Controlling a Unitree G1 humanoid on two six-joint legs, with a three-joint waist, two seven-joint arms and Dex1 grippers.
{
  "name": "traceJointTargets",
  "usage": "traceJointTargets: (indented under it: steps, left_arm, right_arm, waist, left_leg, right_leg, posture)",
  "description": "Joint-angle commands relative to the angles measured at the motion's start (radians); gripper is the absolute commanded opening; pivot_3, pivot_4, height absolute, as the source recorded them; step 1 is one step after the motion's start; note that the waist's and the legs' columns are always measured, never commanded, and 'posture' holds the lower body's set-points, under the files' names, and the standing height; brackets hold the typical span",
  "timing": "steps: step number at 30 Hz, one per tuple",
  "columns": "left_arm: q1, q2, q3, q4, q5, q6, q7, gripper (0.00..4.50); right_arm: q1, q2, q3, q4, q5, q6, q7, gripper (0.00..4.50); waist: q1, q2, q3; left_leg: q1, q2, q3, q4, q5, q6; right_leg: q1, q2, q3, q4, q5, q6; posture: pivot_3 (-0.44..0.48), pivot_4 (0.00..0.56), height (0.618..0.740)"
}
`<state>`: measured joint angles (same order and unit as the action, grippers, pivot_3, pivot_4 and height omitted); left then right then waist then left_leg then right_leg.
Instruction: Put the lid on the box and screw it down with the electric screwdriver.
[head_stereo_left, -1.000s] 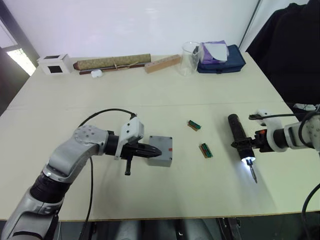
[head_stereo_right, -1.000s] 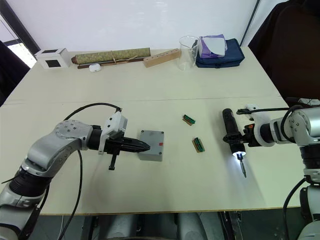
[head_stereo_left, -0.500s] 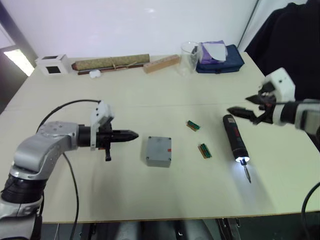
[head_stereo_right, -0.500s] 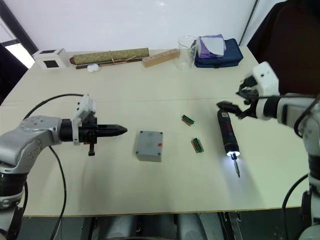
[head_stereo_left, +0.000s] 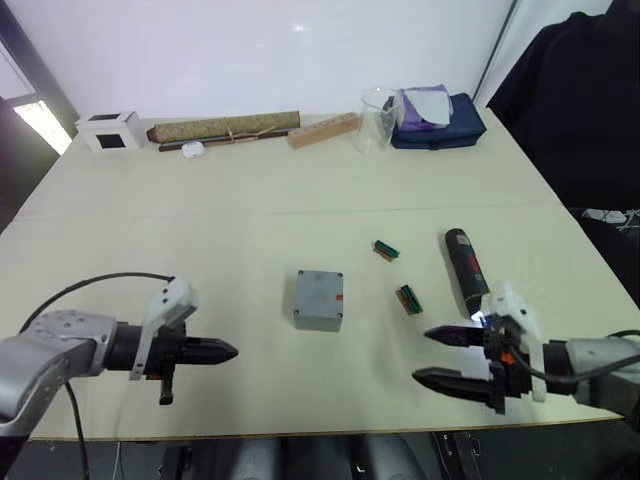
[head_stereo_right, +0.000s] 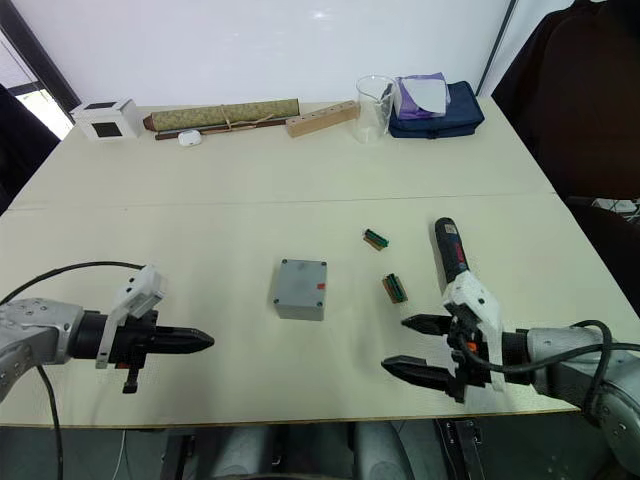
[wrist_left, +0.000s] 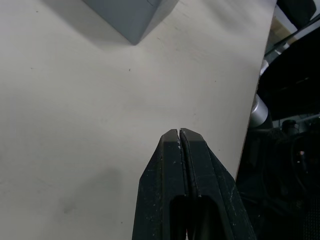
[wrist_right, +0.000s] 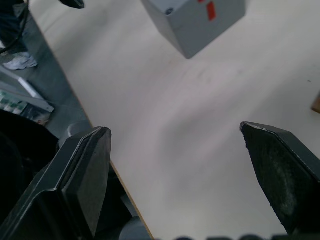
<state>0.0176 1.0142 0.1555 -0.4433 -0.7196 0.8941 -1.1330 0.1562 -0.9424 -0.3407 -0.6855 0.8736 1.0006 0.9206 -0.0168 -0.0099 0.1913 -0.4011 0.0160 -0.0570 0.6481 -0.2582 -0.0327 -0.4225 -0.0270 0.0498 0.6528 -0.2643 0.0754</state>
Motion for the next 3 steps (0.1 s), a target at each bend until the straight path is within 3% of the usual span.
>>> traceJointTargets:
  steps: [1,3]
  left_arm:
    - [-0.002,-0.024,0.017,-0.048,-0.058,0.034,0.031,0.00]
    - [-0.002,-0.036,0.025,-0.054,-0.074,0.041,0.045,0.00]
  right_arm:
    - [-0.001,-0.023,0.018,0.004,-0.023,-0.059,0.035,4.46]
    - [0.009,-0.019,0.025,-0.005,-0.023,-0.072,0.036,4.46]
  waist:
    - [0.001,0.000,0.000]
    - [0.002,0.000,0.000]
  left_leg:
    - [0.000,0.000,0.000,0.000,0.000,0.000]
    - [0.000,0.000,0.000,0.000,0.000,0.000]
  right_leg:
    - [0.000,0.000,0.000,0.000,0.000,0.000]
    - [0.000,0.000,0.000,0.000,0.000,0.000]
  posture:
    - [0.000,0.150,0.740]
    - [0.000,0.150,0.740]
